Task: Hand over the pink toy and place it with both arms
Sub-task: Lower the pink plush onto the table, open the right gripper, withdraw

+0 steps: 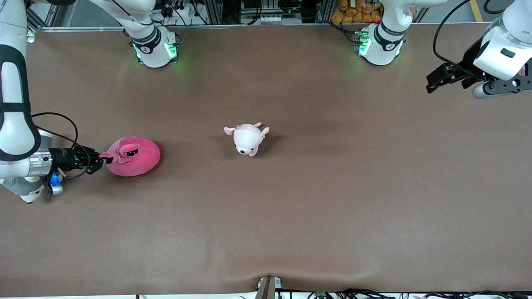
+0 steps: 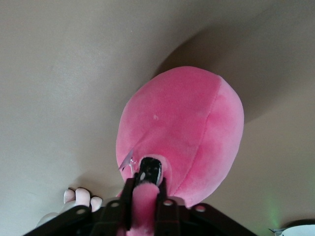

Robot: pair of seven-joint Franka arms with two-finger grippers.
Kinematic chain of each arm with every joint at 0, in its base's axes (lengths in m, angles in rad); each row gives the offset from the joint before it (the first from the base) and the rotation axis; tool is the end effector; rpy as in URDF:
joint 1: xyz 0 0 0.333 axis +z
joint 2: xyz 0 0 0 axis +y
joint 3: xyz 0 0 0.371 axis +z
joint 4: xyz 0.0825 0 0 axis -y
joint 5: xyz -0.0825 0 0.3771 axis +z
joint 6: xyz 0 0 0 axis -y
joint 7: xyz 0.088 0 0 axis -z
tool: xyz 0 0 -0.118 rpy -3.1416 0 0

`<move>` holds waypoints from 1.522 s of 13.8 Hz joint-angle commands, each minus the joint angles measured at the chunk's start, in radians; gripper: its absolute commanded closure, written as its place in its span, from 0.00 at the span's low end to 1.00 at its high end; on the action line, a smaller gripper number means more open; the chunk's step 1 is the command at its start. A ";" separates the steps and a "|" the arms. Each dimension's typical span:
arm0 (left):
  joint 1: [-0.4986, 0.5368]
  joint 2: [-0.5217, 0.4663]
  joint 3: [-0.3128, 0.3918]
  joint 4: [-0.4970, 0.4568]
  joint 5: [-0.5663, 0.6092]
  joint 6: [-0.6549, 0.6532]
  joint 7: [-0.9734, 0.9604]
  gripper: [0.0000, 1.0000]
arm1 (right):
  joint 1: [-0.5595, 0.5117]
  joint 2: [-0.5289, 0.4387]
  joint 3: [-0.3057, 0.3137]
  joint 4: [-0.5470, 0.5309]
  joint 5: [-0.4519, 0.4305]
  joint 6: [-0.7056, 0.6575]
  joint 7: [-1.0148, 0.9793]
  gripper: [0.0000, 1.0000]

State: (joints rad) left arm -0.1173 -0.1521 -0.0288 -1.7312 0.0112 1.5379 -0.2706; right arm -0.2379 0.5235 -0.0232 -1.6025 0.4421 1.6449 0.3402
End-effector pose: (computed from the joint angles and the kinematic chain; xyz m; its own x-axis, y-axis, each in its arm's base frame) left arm 0.4810 -0.0707 0.6700 0.9915 0.1251 -0.0356 0.1242 -0.9919 -0.0260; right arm 0.6406 -0.1197 0.3477 0.6457 -0.5199 -0.5593 -0.7056 -0.6863 -0.1766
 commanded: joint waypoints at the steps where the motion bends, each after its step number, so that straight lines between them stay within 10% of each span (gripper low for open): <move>1: -0.004 -0.017 0.003 -0.008 0.039 0.021 0.053 0.00 | -0.020 -0.003 0.020 0.088 0.004 -0.014 -0.007 0.00; 9: 0.012 0.011 0.007 0.033 0.053 0.016 0.077 0.00 | 0.117 -0.206 0.029 0.168 -0.247 -0.014 -0.121 0.00; 16: 0.030 0.017 0.010 0.074 0.052 -0.001 0.113 0.00 | 0.189 -0.575 -0.021 -0.098 -0.400 -0.045 -0.329 0.00; 21: 0.033 0.037 0.010 0.104 0.053 -0.042 0.119 0.00 | 0.200 -0.609 -0.029 -0.051 -0.441 -0.129 -0.332 0.00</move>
State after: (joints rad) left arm -0.0882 -0.1380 -0.0179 -1.6699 0.0460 1.5276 -0.1750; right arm -0.0395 -0.0787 -0.0357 -1.6555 0.0210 1.5332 0.0134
